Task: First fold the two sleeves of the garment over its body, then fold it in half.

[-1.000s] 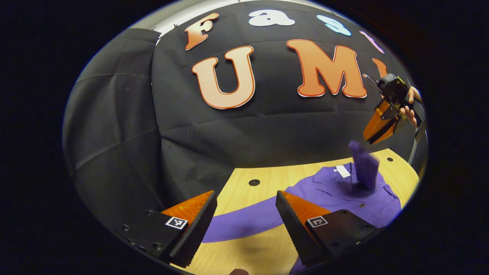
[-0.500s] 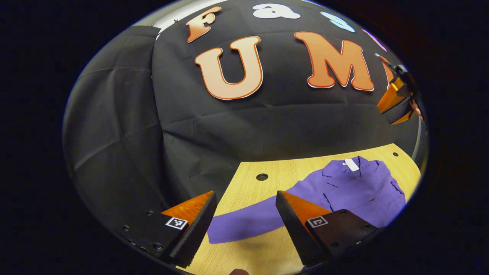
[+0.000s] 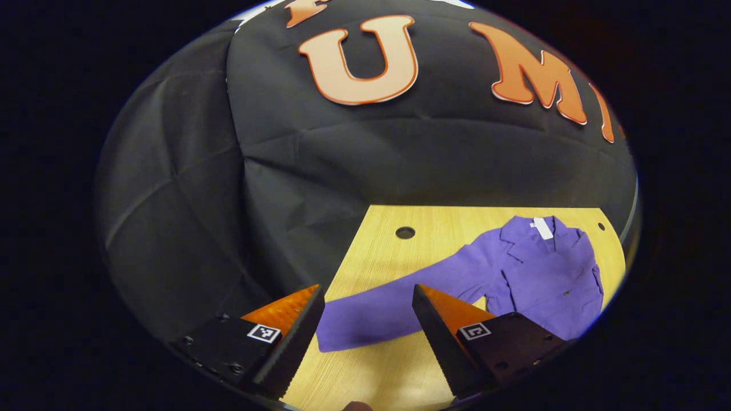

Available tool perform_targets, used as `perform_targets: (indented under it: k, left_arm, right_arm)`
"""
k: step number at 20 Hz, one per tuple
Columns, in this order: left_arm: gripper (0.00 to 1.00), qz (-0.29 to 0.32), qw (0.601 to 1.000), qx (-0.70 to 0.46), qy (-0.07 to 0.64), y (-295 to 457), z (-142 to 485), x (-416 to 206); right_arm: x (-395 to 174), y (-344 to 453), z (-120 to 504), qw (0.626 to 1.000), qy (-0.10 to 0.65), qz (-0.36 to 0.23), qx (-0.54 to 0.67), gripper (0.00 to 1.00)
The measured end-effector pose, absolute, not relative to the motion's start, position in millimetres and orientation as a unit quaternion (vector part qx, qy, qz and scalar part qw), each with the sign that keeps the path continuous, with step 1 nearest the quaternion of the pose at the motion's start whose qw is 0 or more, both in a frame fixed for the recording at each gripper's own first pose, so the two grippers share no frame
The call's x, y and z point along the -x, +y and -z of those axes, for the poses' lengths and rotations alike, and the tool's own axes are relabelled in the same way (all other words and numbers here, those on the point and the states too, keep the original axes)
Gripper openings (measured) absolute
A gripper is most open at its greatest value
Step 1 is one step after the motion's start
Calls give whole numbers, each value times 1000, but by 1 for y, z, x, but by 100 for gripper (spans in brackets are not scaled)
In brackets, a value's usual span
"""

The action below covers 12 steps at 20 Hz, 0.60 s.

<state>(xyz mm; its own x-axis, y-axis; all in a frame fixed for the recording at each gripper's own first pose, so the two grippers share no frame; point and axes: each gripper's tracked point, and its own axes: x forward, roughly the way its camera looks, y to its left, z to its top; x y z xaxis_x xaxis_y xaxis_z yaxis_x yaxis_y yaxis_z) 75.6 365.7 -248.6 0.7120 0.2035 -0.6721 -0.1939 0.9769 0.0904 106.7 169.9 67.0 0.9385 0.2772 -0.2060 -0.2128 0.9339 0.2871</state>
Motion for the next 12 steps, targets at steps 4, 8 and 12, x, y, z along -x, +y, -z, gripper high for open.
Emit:
perform_targets:
  k: [4,8,12]
  left_arm:
    - [97,-123,906,9,404,383,273,-75]
    - [97,-126,881,13,457,401,300,-64]
    - [100,-128,850,37,510,410,332,-57]
  right_arm:
    - [-91,133,-99,989,60,-85,-101,95]
    - [-68,108,-130,996,-1,-54,-70,95]
    - [-53,97,-143,998,-34,-32,-51,95]
